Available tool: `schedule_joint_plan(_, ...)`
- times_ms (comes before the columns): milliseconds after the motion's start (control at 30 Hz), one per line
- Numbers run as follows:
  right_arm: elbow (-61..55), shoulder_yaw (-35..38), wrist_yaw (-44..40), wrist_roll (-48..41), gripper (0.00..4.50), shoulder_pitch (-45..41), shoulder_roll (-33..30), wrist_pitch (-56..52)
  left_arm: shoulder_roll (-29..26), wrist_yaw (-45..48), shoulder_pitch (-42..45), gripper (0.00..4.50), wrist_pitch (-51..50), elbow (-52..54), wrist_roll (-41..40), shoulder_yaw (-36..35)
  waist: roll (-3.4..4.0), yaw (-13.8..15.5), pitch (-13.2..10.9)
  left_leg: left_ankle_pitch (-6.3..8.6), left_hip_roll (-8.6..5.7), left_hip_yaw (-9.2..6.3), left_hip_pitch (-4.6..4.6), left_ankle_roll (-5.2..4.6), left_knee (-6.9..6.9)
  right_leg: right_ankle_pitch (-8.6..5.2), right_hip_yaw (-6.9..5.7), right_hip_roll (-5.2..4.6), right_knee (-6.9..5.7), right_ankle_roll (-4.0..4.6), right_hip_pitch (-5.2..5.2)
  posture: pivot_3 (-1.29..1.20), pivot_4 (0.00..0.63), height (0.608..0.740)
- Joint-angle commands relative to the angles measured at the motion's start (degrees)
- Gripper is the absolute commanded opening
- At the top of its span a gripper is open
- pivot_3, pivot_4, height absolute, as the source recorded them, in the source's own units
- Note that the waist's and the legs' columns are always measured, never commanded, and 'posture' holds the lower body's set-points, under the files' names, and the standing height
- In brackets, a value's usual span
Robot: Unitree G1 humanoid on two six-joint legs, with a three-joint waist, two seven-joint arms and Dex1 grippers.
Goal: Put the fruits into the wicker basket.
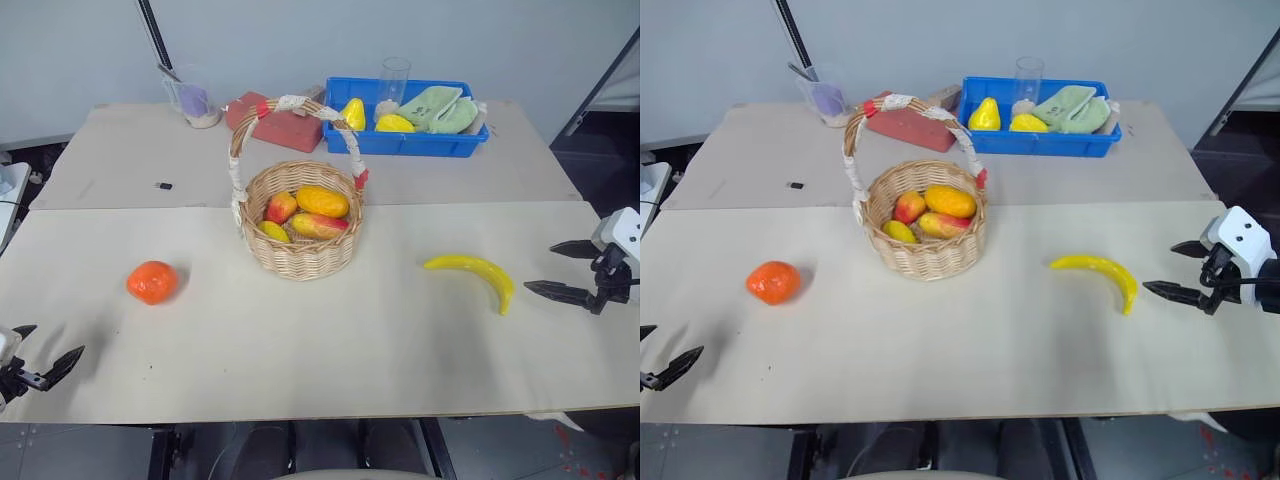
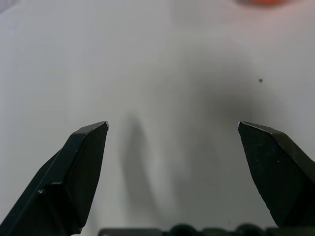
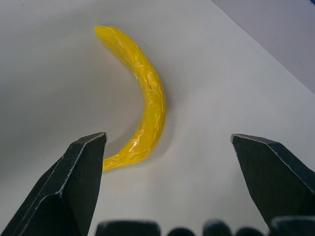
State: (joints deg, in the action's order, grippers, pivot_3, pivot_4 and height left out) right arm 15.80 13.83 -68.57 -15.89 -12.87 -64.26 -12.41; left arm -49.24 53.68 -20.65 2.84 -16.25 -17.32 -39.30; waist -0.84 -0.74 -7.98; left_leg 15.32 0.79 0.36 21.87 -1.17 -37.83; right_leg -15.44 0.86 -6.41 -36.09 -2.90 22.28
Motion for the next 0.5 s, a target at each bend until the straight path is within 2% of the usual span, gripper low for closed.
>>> schedule_joint_plan(33,-0.8,0.88,-0.1,-0.33,4.48,-1.13,-0.31,0.36,-1.2,1.17,-0.03,4.5,1.43,0.69,-1.64,-2.47,0.0,0.02,0.0,0.0,0.0,0.0,0.0,0.0,0.0,0.0,0.0,0.0,0.0,0.0,0.0,0.0,0.15,0.74)
schedule_joint_plan(333,-0.77,0.48,0.08,-0.24,4.48,-1.8,0.29,0.65,-0.64,3.46,-0.57,4.5,-4.75,7.16,-6.96,-3.46,0.0,0.09,0.0,0.0,-0.01,0.0,0.01,0.0,0.0,0.0,-0.06,0.18,-0.02,-0.01,-0.01,0.0,0.15,0.74)
schedule_joint_plan(500,-3.33,0.51,-0.73,-2.22,4.48,-3.86,0.61,-1.2,0.31,1.01,0.56,4.5,-14.67,18.32,-13.46,-4.41,0.0,0.01,0.0,0.0,-0.01,0.0,0.01,0.0,0.0,0.0,-0.04,0.21,-0.03,-0.01,-0.01,0.0,0.15,0.74)
